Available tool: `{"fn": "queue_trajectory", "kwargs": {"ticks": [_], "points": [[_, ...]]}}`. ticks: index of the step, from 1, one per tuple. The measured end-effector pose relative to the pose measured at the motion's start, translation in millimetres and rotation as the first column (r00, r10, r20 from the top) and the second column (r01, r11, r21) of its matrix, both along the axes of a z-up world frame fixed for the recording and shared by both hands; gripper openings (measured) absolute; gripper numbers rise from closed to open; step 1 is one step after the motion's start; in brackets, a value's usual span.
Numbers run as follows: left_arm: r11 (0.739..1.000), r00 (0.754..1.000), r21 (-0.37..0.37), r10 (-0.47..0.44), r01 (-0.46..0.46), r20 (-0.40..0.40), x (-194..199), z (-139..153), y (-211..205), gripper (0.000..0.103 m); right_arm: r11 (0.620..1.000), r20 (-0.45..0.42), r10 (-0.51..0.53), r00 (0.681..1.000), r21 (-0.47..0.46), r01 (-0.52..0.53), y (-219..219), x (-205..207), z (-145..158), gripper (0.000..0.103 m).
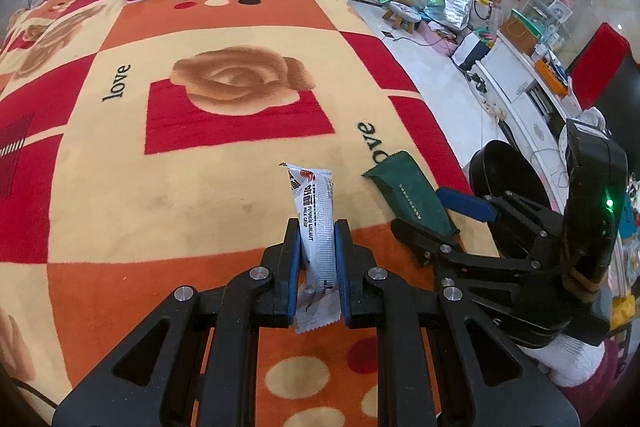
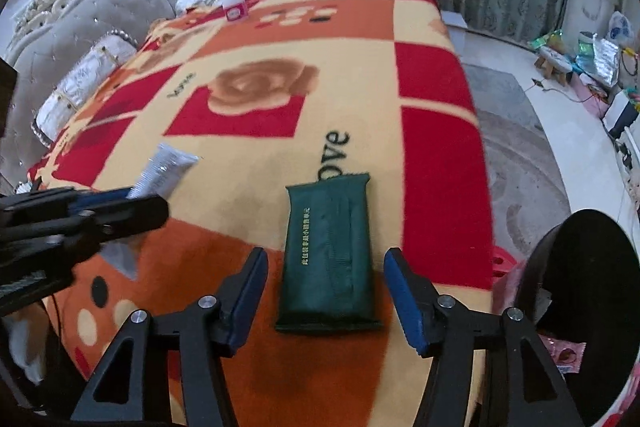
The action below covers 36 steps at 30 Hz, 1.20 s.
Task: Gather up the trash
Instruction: 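Carry the snack bar and green pad over the black bin and open both tools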
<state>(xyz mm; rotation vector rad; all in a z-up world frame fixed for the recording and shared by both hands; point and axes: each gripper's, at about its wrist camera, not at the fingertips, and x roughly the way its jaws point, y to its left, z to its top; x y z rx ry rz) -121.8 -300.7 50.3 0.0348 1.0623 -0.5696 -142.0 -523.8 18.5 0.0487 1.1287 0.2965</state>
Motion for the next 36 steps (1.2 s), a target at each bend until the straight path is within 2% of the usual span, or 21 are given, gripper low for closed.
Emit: {"fn": "queue_trajectory", "kwargs": {"ticks": [1,2,3,5,23,36], "points": [[1.0,1.0,0.0,0.0,0.0,-0.003,0.1,-0.7,0.0,0.014,1.0,0.014,0.003,1.0,-0.01,-0.003,0.9,0.2,0.1,0.058],[1.0,1.0,0.0,0.0,0.0,-0.004,-0.2,-1.0,-0.2,0.014,1.0,0.014,0.005,1.0,-0.027,-0.005,2.3,1.3,-0.7,0.053],[1.0,1.0,0.0,-0.001,0.001,-0.006,-0.3,-1.5,-0.6,0.014,0.999,0.017,0.009,1.0,-0.049,-0.008,3.0,2.2,-0.6,0.042],[1.0,1.0,-0.003,-0.004,0.004,-0.008,-0.9,-1.5,-2.3,0.014,0.999,0.012,0.013,1.0,-0.047,-0.013,2.1,3.5,0.4,0.039],[0.997,0.998,-0.02,-0.07,0.07,0.001,-7.4,6.3,-38.3,0.014,0.997,0.072,-0.067,0.995,-0.036,0.069,-38.4,-10.6,29.0,0.039],[0.981,0.983,-0.06,-0.185,0.186,0.012,-18.1,16.7,-102.6,0.014,0.984,0.095,-0.153,0.984,-0.072,0.16,-86.1,-23.5,44.0,0.039]]}}
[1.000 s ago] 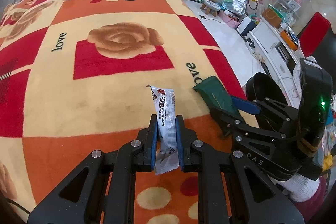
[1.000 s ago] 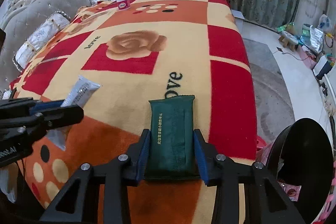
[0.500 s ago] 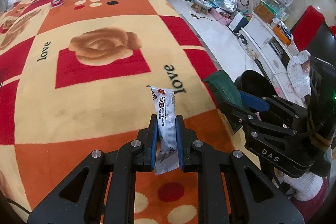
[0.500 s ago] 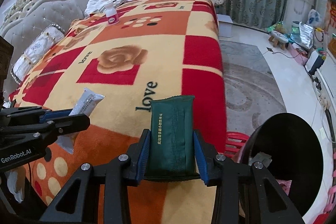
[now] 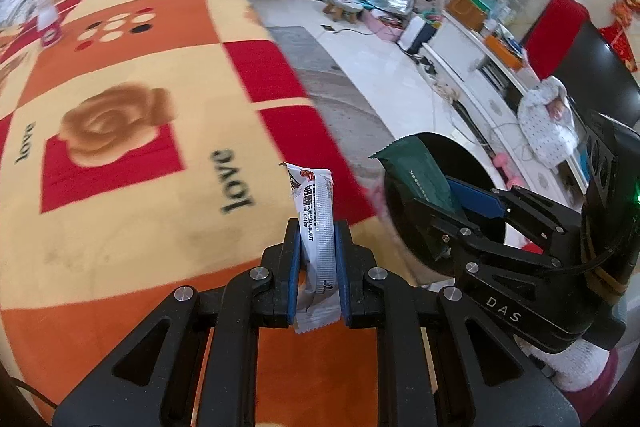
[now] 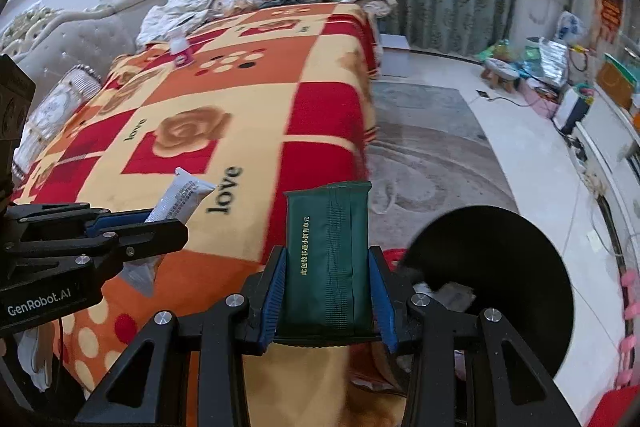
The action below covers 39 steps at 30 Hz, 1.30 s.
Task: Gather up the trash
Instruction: 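Carry the snack bar and green pad over the black bin and open both tools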
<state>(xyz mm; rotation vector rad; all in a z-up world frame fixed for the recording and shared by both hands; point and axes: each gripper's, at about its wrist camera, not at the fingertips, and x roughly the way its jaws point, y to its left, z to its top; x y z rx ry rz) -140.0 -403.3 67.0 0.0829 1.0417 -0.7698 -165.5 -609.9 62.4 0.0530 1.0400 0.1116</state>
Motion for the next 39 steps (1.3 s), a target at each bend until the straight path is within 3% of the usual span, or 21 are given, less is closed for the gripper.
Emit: {"fn": "queue_trajectory", "kwargs": {"ticks": [13,27,30,32,36,39], "points": [[0.995,0.995,-0.02,-0.1,0.099,-0.012,-7.7,4.2,-63.8,0.014,0.991,-0.01,-0.134,0.991,-0.02,0.134,-67.5,-14.1,0.6,0.039],[0.983,0.981,-0.084,-0.173,0.165,-0.093,-12.9,-9.4,-118.4,0.015,0.97,-0.043,-0.245,0.969,-0.016,0.244,-116.1,-24.0,-11.9,0.039],[0.977,0.976,-0.1,-0.196,0.187,-0.093,-13.7,-10.3,-125.0,0.027,0.961,-0.04,-0.278,0.96,0.001,0.278,-125.8,-27.1,-12.2,0.039],[0.976,0.976,-0.118,-0.196,0.185,-0.092,-14.6,-8.8,-124.6,0.052,0.953,-0.042,-0.302,0.952,0.014,0.303,-132.6,-29.8,-12.1,0.046],[0.982,0.984,-0.11,-0.164,0.156,-0.072,-14.0,-7.0,-118.0,0.054,0.948,-0.037,-0.317,0.948,0.024,0.318,-135.9,-33.6,-10.0,0.05],[0.989,0.991,-0.069,-0.132,0.131,-0.006,-16.7,-2.0,-111.6,0.054,0.948,-0.032,-0.316,0.948,0.035,0.317,-132.9,-36.4,-8.3,0.05]]}}
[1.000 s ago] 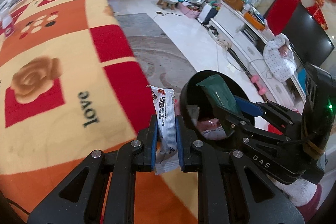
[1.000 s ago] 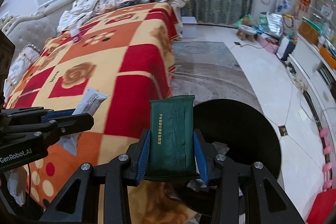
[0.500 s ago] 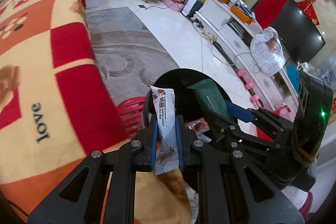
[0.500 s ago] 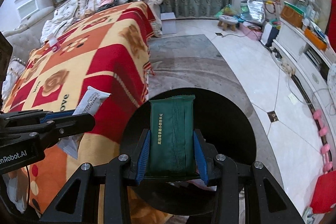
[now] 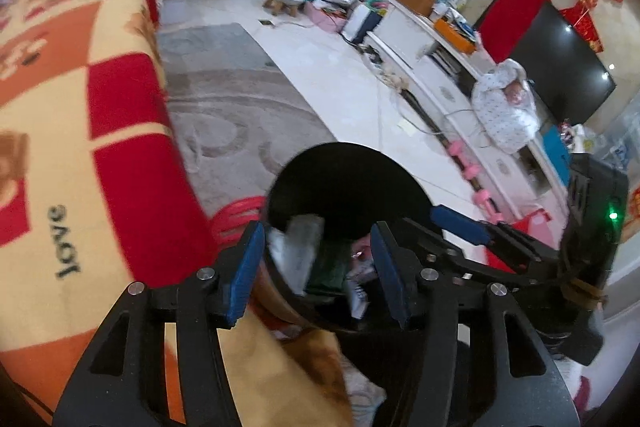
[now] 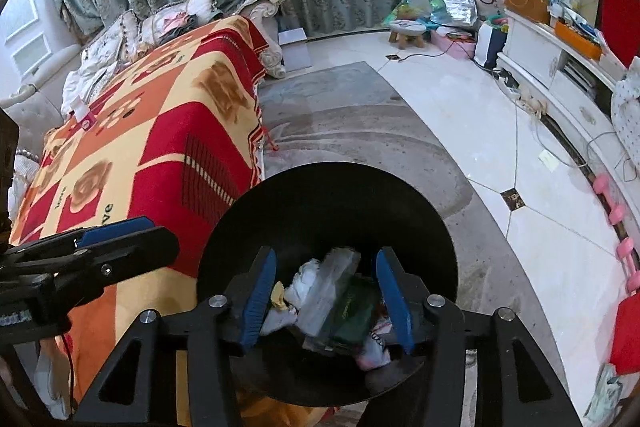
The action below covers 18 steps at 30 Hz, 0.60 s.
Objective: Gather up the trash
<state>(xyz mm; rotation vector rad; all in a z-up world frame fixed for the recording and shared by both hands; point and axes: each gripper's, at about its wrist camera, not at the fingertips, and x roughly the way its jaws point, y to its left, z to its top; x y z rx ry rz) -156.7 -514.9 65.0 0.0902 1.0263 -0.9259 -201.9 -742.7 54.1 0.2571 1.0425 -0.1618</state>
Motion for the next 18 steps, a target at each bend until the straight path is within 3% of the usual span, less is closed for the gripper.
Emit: {"fn": "queue_trajectory", "kwargs": {"ticks": [7,11,18], "points": [[0.999,0.993,0.005,0.053,-0.053,0.109,-6.9,13.4,19.9,0.054,1.0,0.043,0.002,0.999,-0.021,-0.001,14.5,-6.9,10.5,0.051],[0.994,0.973,-0.006,0.111,-0.112,0.203,-16.0,26.1,36.4,0.054,0.999,0.082,-0.009,0.997,-0.047,0.013,21.7,-13.9,22.1,0.051],[0.991,0.96,-0.055,0.13,-0.12,0.25,-25.1,43.4,57.1,0.054,0.996,0.154,-0.025,0.988,-0.076,0.037,32.1,-24.2,45.3,0.051]]}}
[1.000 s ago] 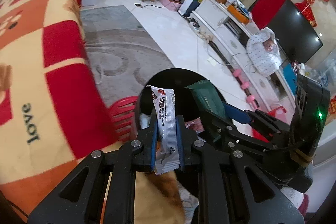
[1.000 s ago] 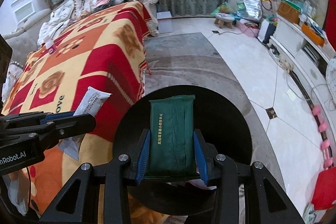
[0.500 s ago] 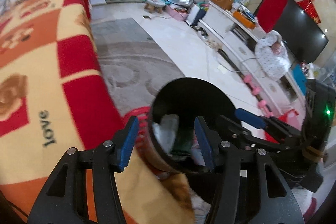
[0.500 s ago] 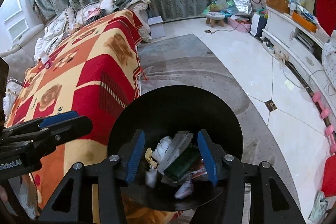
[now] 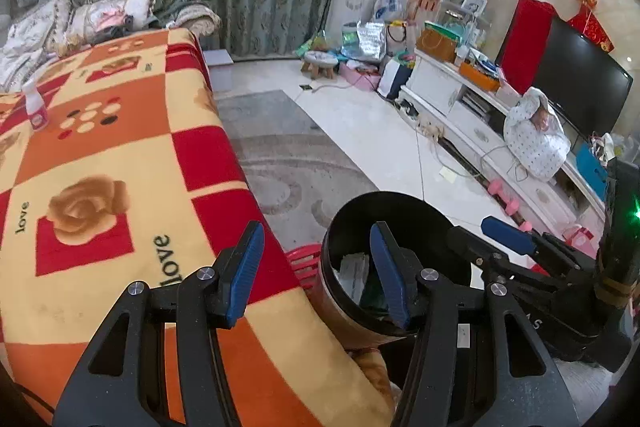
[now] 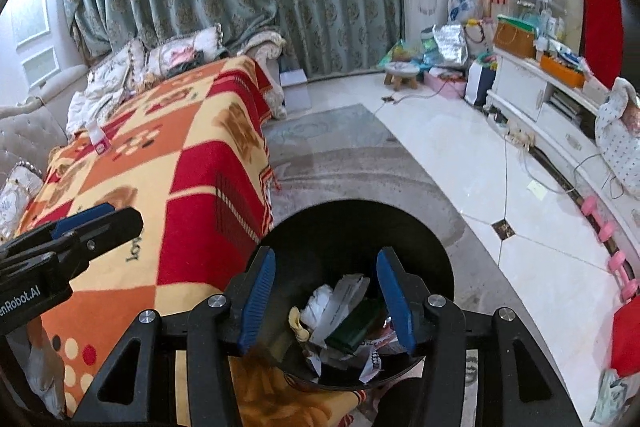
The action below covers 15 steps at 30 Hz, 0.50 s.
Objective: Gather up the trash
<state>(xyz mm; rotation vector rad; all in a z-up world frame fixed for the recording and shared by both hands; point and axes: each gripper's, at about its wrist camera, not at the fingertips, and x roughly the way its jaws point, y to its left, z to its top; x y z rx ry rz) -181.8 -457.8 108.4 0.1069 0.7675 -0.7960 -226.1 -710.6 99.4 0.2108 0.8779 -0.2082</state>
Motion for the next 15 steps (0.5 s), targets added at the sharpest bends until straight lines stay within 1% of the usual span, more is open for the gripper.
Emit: {"fn": "queue_trajectory", "kwargs": {"ticks": [4,6,7,15], "points": [[1.0,0.999,0.0,0.018,-0.018,0.027,-5.4,6.1,8.0,0.054,1.0,0.038,-0.001,0.999,-0.017,0.002,8.0,-3.2,13.1,0.053],[1.0,0.999,-0.002,0.025,-0.025,0.039,-7.3,8.6,11.4,0.054,1.0,0.048,0.001,0.999,-0.03,0.001,12.1,-3.3,17.4,0.06],[1.0,0.999,-0.002,0.026,-0.026,0.042,-8.1,9.7,12.8,0.054,0.999,0.058,0.004,0.998,-0.04,-0.002,14.9,-4.2,20.7,0.06],[0.999,0.997,-0.019,0.044,-0.043,0.064,-13.5,16.3,24.2,0.054,0.999,0.09,0.006,0.996,-0.052,-0.002,20.4,-6.5,32.1,0.063]]}}
